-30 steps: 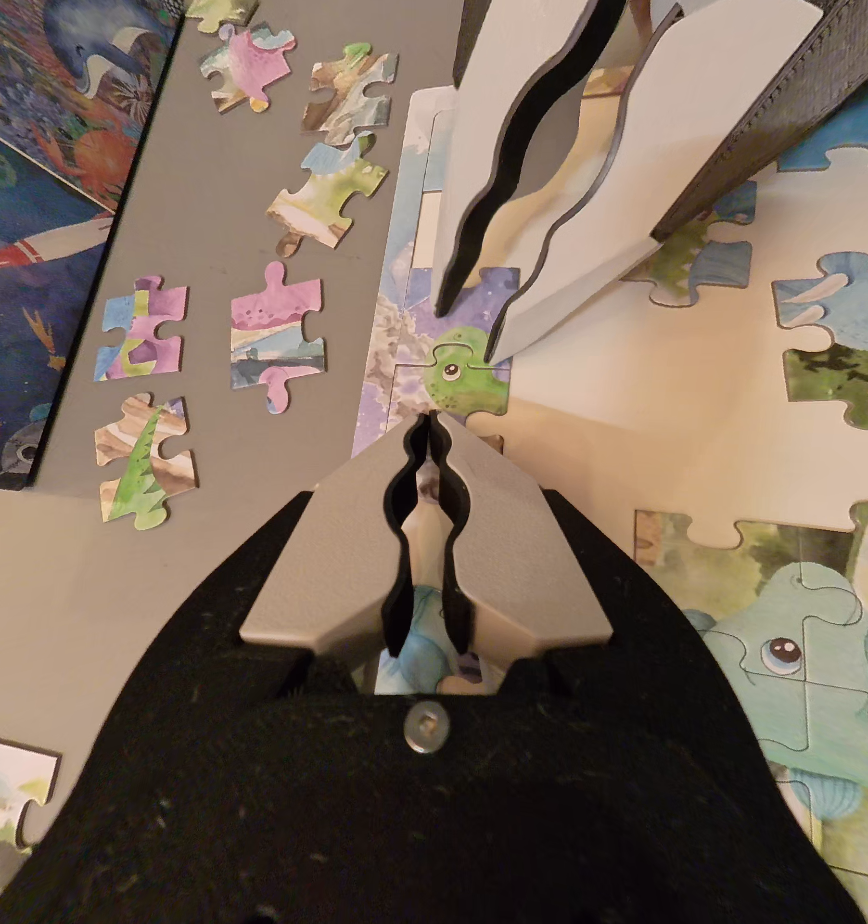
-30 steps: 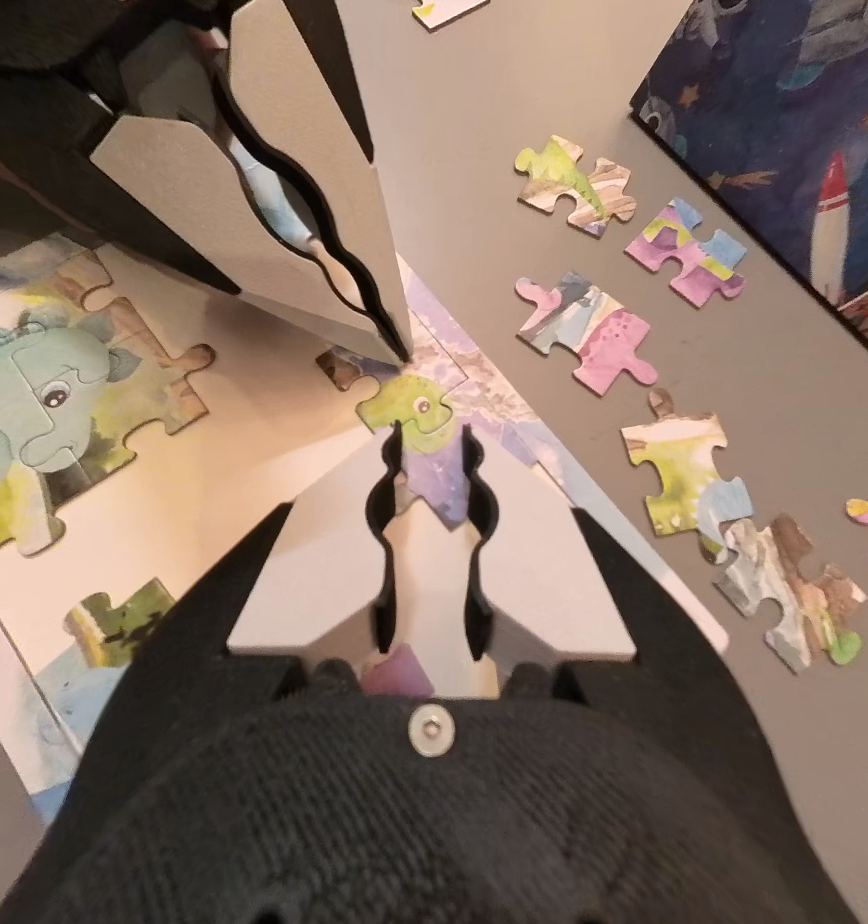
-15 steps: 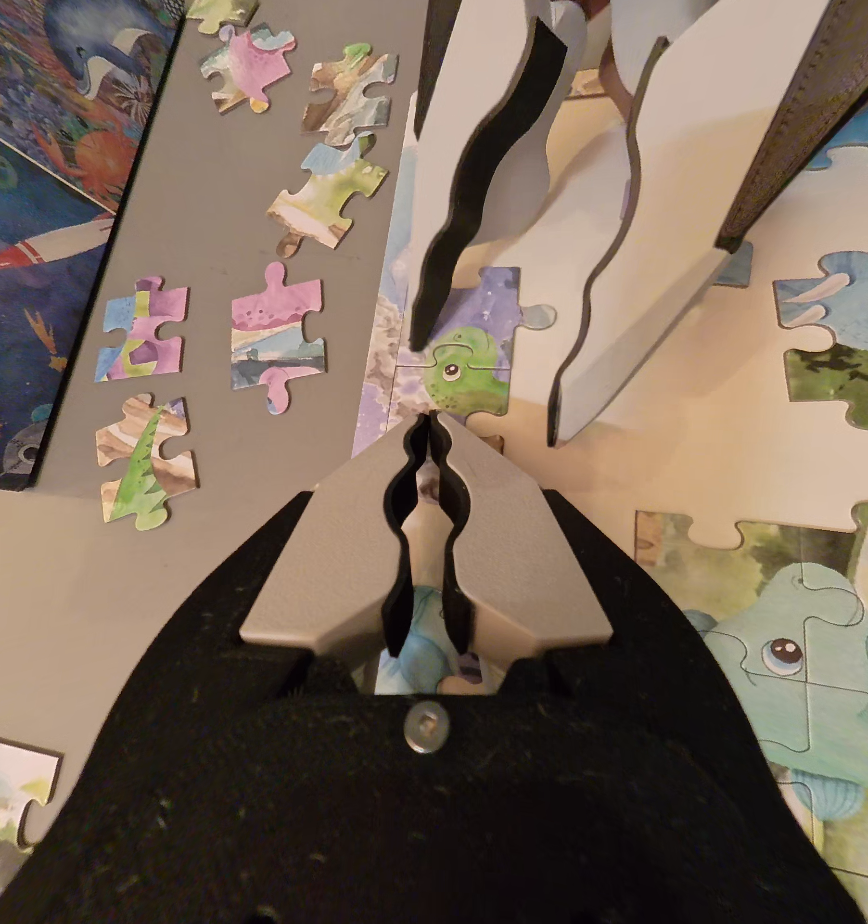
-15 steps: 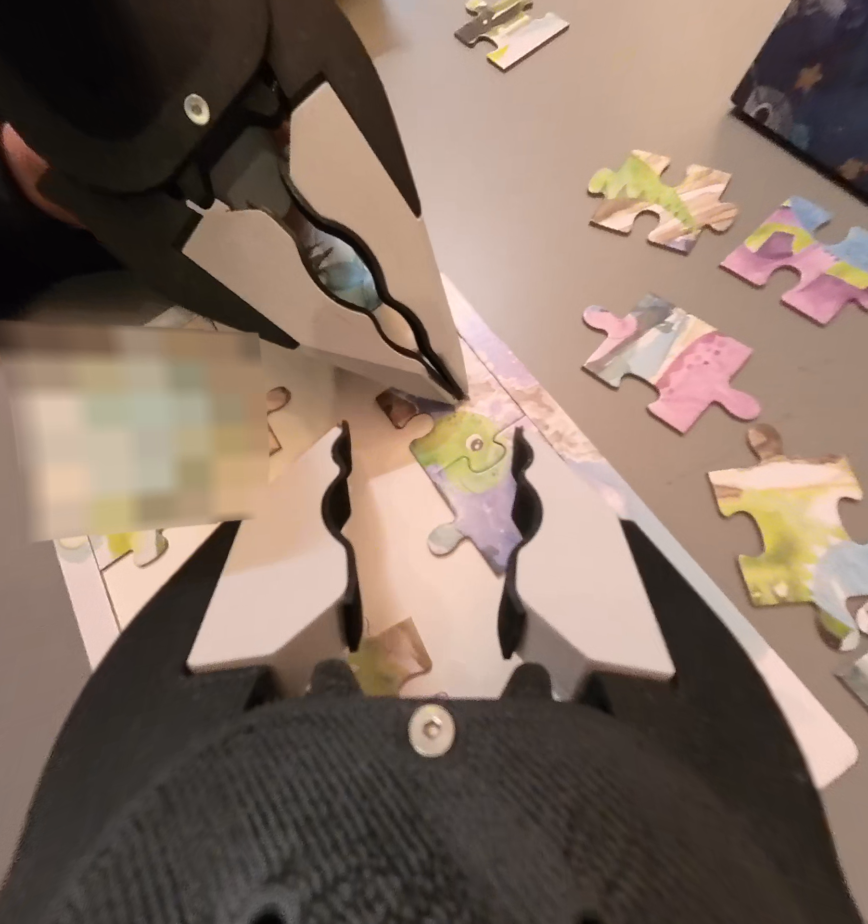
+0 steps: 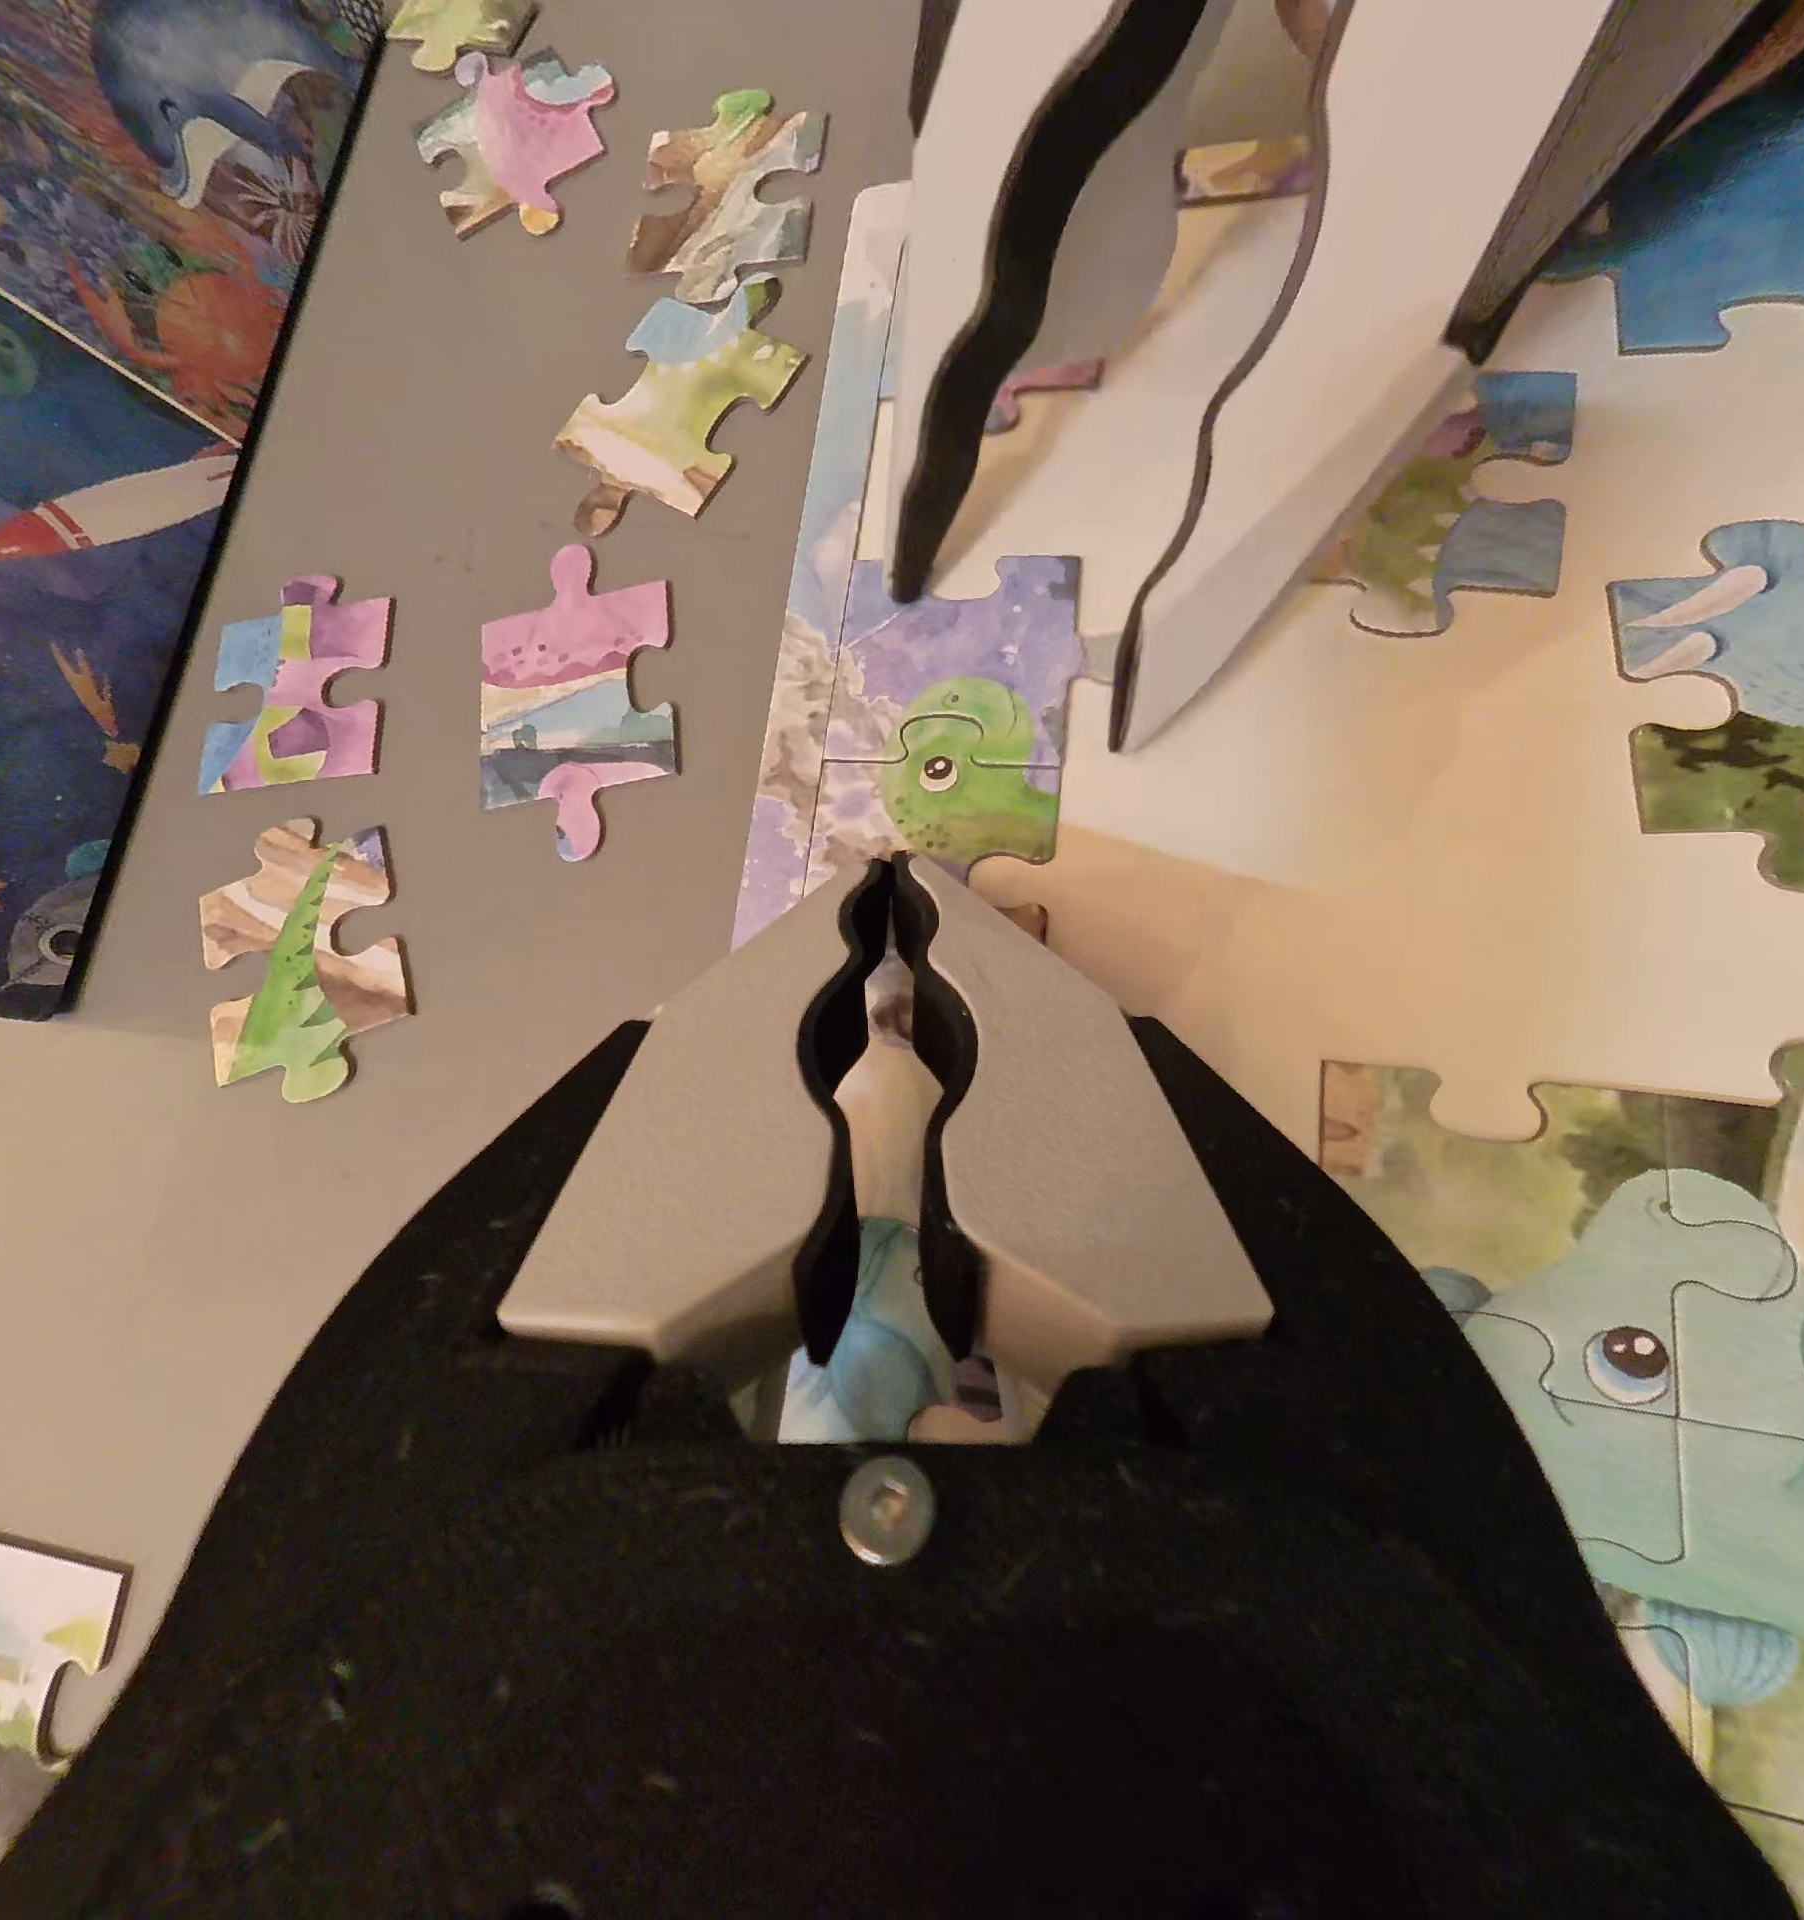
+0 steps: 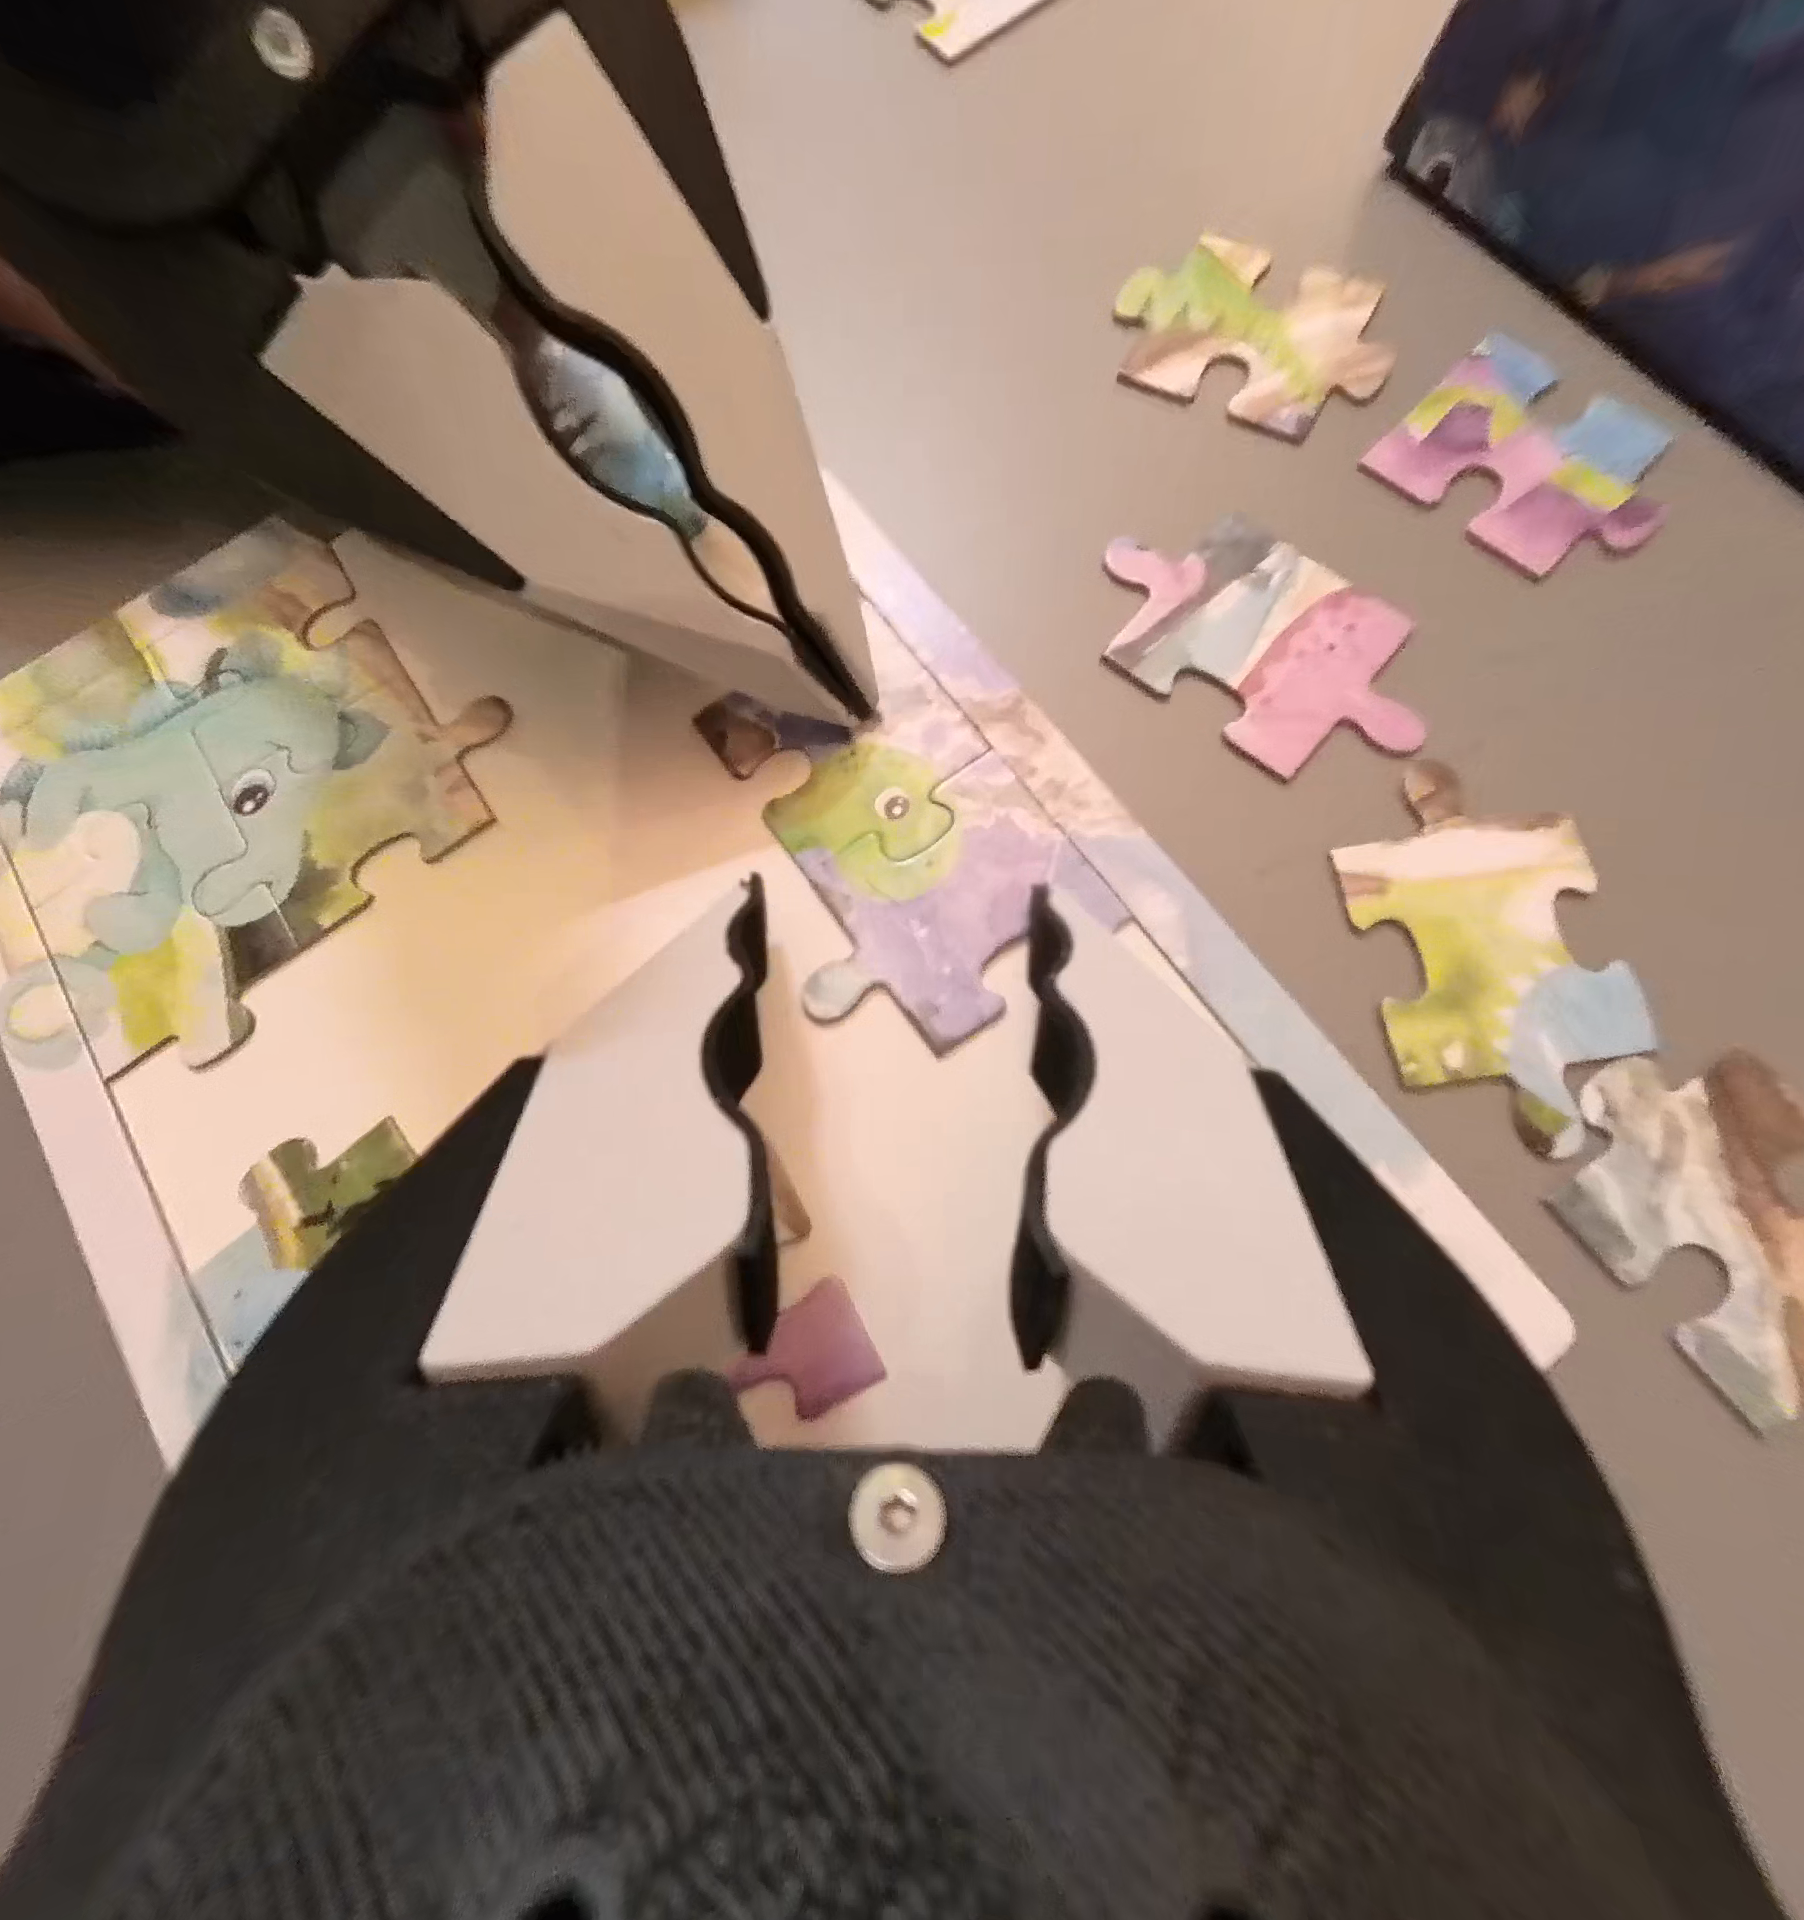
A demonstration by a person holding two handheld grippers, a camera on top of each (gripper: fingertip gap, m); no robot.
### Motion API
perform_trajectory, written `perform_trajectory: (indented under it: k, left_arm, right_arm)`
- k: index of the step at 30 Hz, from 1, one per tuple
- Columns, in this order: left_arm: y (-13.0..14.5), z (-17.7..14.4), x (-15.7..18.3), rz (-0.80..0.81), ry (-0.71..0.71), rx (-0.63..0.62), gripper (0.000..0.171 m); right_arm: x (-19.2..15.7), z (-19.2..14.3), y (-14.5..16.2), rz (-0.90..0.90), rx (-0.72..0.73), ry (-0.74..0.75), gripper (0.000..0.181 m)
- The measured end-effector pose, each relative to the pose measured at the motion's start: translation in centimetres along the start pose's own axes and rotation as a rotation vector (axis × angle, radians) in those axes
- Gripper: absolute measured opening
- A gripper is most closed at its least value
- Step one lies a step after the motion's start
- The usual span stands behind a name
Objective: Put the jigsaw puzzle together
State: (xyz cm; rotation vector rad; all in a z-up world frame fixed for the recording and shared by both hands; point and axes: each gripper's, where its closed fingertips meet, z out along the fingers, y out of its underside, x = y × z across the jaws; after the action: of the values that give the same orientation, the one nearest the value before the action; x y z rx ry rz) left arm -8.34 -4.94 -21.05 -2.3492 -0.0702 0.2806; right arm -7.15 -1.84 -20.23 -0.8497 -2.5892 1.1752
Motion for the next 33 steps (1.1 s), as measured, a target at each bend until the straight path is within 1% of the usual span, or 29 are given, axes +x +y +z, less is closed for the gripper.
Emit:
perform_trajectory:
  k: [3,5,7,9,11,13,14,15,16,18,20,21,23,24,26,28,31,33]
  left_arm:
    - [0.0,0.0,0.0,0.002,-0.002,0.000,0.001]
    - [0.0,0.0,0.0,0.001,-0.001,0.000,0.001]
    - [0.0,0.0,0.0,0.001,-0.001,0.000,0.001]
    - [0.0,0.0,0.0,0.001,-0.003,0.000,0.001]
    - [0.0,0.0,0.0,0.004,-0.004,0.000,0.001]
    - [0.0,0.0,0.0,0.002,-0.003,0.000,0.001]
    - [0.0,0.0,0.0,0.002,-0.003,0.000,0.001]
    - [0.0,0.0,0.0,0.001,-0.002,0.000,0.001]
    - [0.0,0.0,0.0,0.002,-0.003,0.000,0.001]
    - [0.0,0.0,0.0,0.004,-0.005,0.000,0.001]
    - [0.0,0.0,0.0,0.004,-0.005,0.000,0.001]
    - [0.0,0.0,0.0,0.004,-0.005,0.000,0.001]
    - [0.0,0.0,0.0,0.003,-0.005,0.000,0.001]
    - [0.0,0.0,0.0,0.003,-0.005,0.000,0.001]
    - [0.0,0.0,0.0,0.004,-0.006,0.000,0.001]
    - [-0.1,0.0,-0.1,0.018,-0.021,0.000,0.001]
    - [0.0,-0.3,-1.7,0.057,-0.139,-0.019,0.001]
    - [-0.7,-1.0,-2.5,0.054,-0.191,0.023,0.001]
  right_arm:
    - [-0.2,-0.4,-0.8,-0.063,0.026,0.026,0.038]
    - [-0.7,-0.4,-1.3,-0.075,0.052,0.010,0.031]
    - [-0.6,0.6,0.0,-0.040,-0.019,0.003,0.024]
    - [0.1,0.3,-0.2,-0.022,-0.020,0.045,0.000]
    - [0.6,-0.2,-0.7,-0.023,0.010,0.082,0.000]
    - [-0.1,-0.3,-1.5,-0.020,0.054,0.045,0.000]
    - [-0.3,0.1,-1.1,-0.013,0.033,0.033,0.000]
    - [-0.4,0.7,-0.2,-0.008,-0.018,0.026,0.000]
    - [-0.4,0.8,-0.3,-0.003,-0.009,0.023,0.000]
    - [0.4,0.5,0.0,-0.026,-0.037,0.075,0.000]
    - [1.0,0.0,-0.4,-0.052,-0.011,0.123,0.000]
    - [0.9,-0.2,-0.6,-0.044,0.005,0.119,0.000]
    - [0.9,0.2,0.2,-0.011,-0.040,0.096,0.000]
    - [0.9,0.2,0.2,-0.004,-0.034,0.092,0.000]
    - [1.9,-0.5,0.1,-0.033,-0.024,0.152,0.000]
    - [2.9,-1.6,-0.5,-0.050,0.021,0.210,0.000]
    - [4.1,-3.6,-1.8,-0.030,0.143,0.241,0.000]
    - [5.0,-4.8,-2.0,0.007,0.200,0.248,0.000]
